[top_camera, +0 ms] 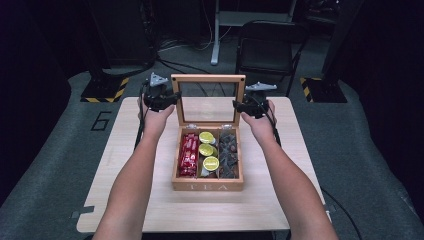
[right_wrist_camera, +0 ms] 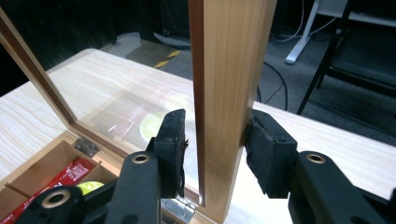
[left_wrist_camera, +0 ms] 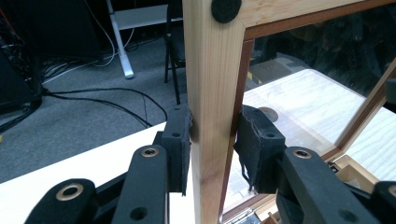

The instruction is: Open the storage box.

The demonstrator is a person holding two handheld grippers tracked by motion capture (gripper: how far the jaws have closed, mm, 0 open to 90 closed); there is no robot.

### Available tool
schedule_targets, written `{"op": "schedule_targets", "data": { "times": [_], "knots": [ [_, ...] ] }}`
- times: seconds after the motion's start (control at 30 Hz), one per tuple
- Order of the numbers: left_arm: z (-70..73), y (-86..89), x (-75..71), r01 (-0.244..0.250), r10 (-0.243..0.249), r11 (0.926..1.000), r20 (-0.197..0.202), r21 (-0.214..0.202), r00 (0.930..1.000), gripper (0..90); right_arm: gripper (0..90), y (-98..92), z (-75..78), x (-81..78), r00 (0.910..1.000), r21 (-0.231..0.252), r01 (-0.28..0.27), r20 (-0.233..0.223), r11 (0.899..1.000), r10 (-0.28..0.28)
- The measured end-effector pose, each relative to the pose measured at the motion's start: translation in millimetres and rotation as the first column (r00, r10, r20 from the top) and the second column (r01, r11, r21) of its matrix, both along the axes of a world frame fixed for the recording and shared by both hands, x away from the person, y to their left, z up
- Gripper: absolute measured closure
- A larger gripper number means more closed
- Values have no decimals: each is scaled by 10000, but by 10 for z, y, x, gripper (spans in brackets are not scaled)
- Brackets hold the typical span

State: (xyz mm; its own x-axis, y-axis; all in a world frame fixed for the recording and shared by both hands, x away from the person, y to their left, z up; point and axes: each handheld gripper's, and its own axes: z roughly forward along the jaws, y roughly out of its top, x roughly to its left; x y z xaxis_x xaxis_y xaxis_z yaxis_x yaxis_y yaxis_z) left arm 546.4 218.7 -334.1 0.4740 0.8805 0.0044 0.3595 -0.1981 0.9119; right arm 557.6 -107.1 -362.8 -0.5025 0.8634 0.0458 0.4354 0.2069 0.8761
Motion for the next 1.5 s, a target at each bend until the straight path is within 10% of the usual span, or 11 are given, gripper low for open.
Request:
{"op": "schedule_targets", "data": {
  "times": [1.1,1.5],
  "knots": [
    [-60,16,117,-117,122,9987,92,-496,9999,653,602,-1,-428,108,9974,-88,12,-719,10000,-19],
    [-314,59,157,144,-183,9980,-630,-609,9978,594,647,-9,-447,145,9952,-49,325,-927,9995,-328]
  ]
}}
